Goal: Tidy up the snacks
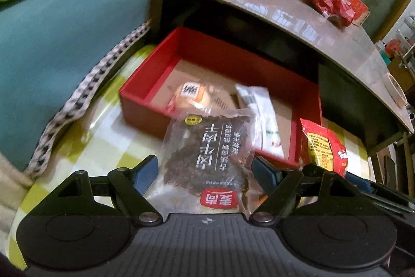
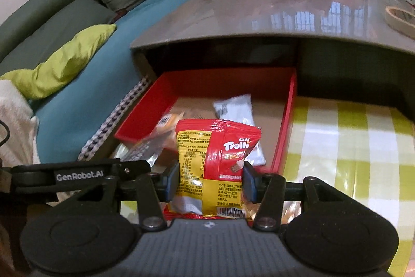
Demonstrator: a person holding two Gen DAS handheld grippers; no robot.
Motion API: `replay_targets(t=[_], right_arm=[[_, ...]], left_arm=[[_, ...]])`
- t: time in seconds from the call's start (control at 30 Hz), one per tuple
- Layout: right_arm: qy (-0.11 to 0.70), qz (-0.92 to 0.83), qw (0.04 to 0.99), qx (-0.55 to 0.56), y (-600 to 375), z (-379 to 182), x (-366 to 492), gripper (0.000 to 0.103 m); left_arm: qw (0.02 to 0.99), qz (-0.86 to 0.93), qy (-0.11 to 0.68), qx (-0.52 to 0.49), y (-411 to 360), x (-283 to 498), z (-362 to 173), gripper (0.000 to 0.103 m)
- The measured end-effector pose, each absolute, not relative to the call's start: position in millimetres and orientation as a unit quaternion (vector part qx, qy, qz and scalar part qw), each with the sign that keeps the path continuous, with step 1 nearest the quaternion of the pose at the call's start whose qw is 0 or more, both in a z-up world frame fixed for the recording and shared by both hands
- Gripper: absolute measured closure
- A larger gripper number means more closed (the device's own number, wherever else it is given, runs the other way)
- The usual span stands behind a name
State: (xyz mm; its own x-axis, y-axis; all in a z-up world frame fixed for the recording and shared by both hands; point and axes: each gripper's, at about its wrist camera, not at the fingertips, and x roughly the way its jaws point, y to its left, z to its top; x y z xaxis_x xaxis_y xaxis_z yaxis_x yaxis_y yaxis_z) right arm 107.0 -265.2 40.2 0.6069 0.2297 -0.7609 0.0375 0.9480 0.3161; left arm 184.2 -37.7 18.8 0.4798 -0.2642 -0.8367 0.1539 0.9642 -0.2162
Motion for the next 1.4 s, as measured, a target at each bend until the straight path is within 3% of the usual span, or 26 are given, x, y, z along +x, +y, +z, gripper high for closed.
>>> replay_targets(t=[0.03, 0.1, 0.3, 0.43, 0.57, 0.83, 1.1, 1.13, 1.23, 1.4], right_arm=[[0.439, 0.053, 0.884, 0.152, -266.9, 40.4, 111.3, 0.042], [0.434, 0.051, 0.887, 0.151, -269.9, 40.9, 120.3, 0.042], [0.441, 0.037, 0.885, 0.145, -278.4, 27.6, 147.3, 0.042], [0.446, 0.042, 0.881, 0.15, -279.2, 23.5, 149.5, 0.042], [0.453, 0.053, 0.878, 0.144, -272.4, 20.4, 147.6, 0.042], [0.465, 0.058, 0.872, 0.138, -267.3, 14.5, 143.5, 0.042], [0.462, 0.055, 0.873, 0.142, -268.5, 15.3, 143.1, 0.042], [0.464, 0.056, 0.873, 0.142, -268.2, 14.7, 143.0, 0.042], [0.465, 0.057, 0.872, 0.144, -267.2, 14.5, 143.3, 0.042], [0.466, 0.059, 0.872, 0.141, -265.2, 13.4, 143.7, 0.042]], left_arm=[[0.855, -0.131, 0.499, -0.056, -41.8, 189.9, 17.8, 0.064], [0.846, -0.138, 0.51, -0.074, -46.0, 202.6, 12.5, 0.053], [0.845, -0.124, 0.518, -0.048, -50.6, 221.0, -6.8, 0.052], [0.839, -0.122, 0.529, -0.042, -36.3, 217.0, -16.1, 0.029], [0.834, -0.118, 0.538, -0.027, -33.2, 205.9, -27.1, 0.016], [0.853, -0.114, 0.507, 0.055, -57.8, 208.6, -42.9, 0.018], [0.852, -0.123, 0.507, 0.046, -47.9, 205.9, -35.9, 0.032], [0.856, -0.12, 0.5, 0.043, -45.5, 205.2, -33.3, 0.031], [0.859, -0.109, 0.498, 0.042, -40.7, 207.6, -37.4, 0.013], [0.853, -0.104, 0.509, 0.043, -38.1, 216.3, -55.6, 0.006]])
